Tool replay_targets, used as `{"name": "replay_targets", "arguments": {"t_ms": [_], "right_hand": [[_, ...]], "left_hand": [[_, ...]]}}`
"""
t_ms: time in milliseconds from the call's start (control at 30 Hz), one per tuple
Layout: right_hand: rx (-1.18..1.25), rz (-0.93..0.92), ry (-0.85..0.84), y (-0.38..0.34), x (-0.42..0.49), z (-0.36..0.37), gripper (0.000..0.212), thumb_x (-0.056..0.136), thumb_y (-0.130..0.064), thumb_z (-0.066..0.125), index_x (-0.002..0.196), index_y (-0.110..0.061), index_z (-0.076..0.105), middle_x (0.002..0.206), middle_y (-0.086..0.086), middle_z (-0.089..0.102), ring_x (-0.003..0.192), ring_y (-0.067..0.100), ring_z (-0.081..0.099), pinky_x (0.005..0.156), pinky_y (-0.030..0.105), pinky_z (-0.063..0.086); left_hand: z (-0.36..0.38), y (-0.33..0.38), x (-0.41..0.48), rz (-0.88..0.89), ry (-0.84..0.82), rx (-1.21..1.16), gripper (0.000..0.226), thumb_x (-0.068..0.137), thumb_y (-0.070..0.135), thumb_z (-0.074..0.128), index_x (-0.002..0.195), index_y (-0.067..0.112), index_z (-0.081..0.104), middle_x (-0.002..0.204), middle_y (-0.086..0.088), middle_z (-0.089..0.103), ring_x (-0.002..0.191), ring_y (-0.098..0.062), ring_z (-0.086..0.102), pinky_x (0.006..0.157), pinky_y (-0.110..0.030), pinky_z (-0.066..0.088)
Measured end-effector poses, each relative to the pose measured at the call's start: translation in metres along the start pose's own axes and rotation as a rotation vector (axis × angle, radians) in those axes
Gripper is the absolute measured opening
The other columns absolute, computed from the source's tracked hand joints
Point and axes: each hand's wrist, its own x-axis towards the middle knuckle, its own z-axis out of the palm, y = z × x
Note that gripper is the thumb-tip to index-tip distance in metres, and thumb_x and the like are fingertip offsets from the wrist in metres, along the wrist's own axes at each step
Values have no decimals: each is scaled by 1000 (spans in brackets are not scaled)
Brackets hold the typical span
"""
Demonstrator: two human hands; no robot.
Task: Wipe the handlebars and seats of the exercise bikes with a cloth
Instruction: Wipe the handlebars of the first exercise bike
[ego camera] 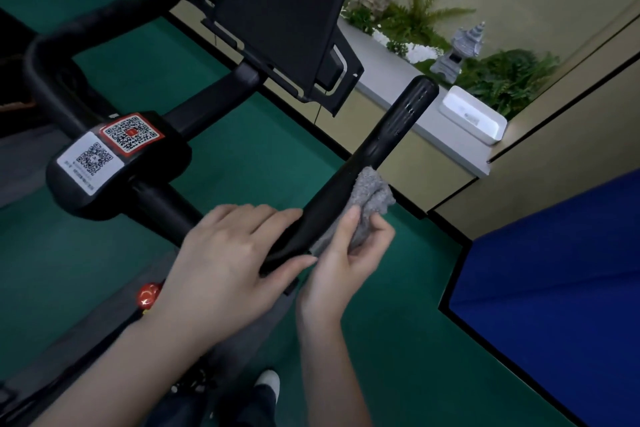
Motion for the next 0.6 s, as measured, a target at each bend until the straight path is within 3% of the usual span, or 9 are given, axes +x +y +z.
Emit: {"name": "replay_targets", "arguments": {"t_ms": [100,233,333,467,600], "right_hand": [[-7,25,-45,-5,-3,-6,18,96,-9,56,90,-25,49,80,-29,59,75,-7,54,71,8,43],[13,114,-52,-7,-11,-11,15,95,-14,57,85,-25,52,76,-22,61,71,-3,57,68,12,46],[128,318,-72,-11,-25,-16,9,89,-23,59,81,-25,56,80,-12,66,77,6,62,70,18,51],[310,624,-60,-16,-11,-12,16,95,-11,56,81,-20,58,99,13,68,90,21,66,86,37,54],[443,858,-111,-17,5,-5,6,97,-13,54,101,-16,58,106,12,69,94,22,66,82,34,57]], "left_hand": [[4,5,1,-36,28,10,48,85,53,50,111,17,68,87,7,67,65,-19,62,62,-28,48],[7,5,0,-41,58,6,45,86,52,51,111,20,69,89,10,67,58,-18,57,59,-22,40],[8,4,-1,-34,71,10,44,86,52,50,111,20,69,89,11,67,57,-14,54,60,-20,36],[10,3,-1,-26,97,16,44,86,51,51,111,20,69,89,10,67,59,-15,56,60,-21,38],[10,3,-1,-25,120,11,43,86,51,52,111,21,69,87,10,66,60,-16,56,60,-23,40]]}}
